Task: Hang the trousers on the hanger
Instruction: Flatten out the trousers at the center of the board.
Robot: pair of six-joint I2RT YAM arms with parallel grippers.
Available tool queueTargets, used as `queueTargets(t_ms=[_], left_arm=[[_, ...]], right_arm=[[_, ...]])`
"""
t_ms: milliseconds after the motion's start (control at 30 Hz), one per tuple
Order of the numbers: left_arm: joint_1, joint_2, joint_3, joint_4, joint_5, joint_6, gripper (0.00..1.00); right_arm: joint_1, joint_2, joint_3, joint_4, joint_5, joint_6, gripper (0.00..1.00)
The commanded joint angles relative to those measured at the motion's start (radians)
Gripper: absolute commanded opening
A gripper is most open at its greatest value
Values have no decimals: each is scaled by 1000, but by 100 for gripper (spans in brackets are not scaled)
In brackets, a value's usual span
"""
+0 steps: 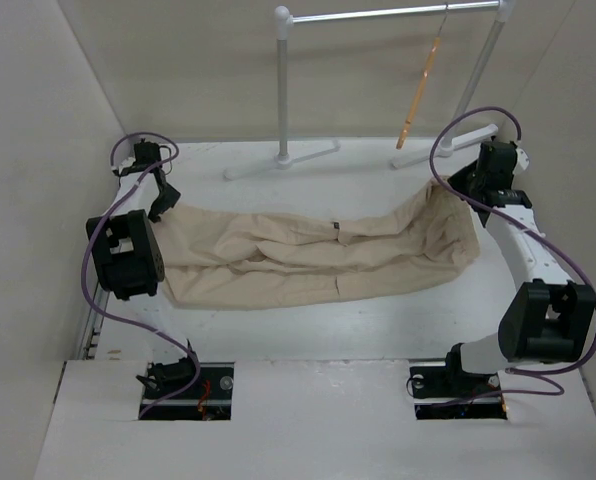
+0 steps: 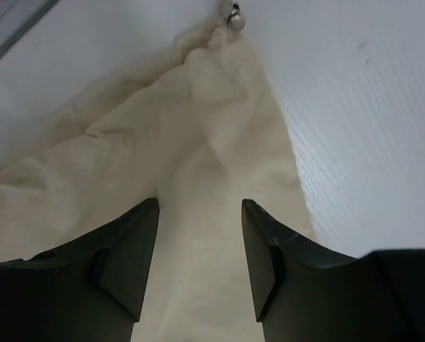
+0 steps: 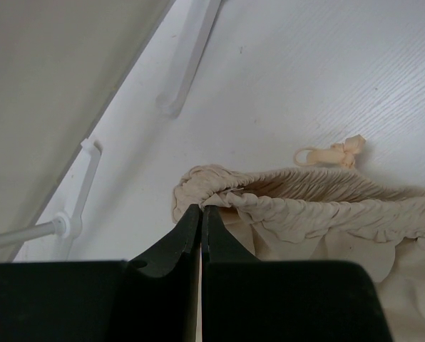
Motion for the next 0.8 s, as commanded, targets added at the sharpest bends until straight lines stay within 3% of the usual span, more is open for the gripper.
queueTargets(t_ms=[0,533,633,700,767], left_arm=[[21,-10,99,55,2,26,48],[54,234,275,48,-5,62,47],[54,266,303,45,-15,64,38],[61,277,312,34,-18,64,17],[71,263,303,25,-54,59,6]], right_arm=[[14,-42,-22,86,-30,2,1],[17,-3,-68,121,-50,-16,1],[20,1,-79,125,-50,-19,1],[18,3,-90,129,-46,-21,1],[4,4,-93,129,-46,-21,1]])
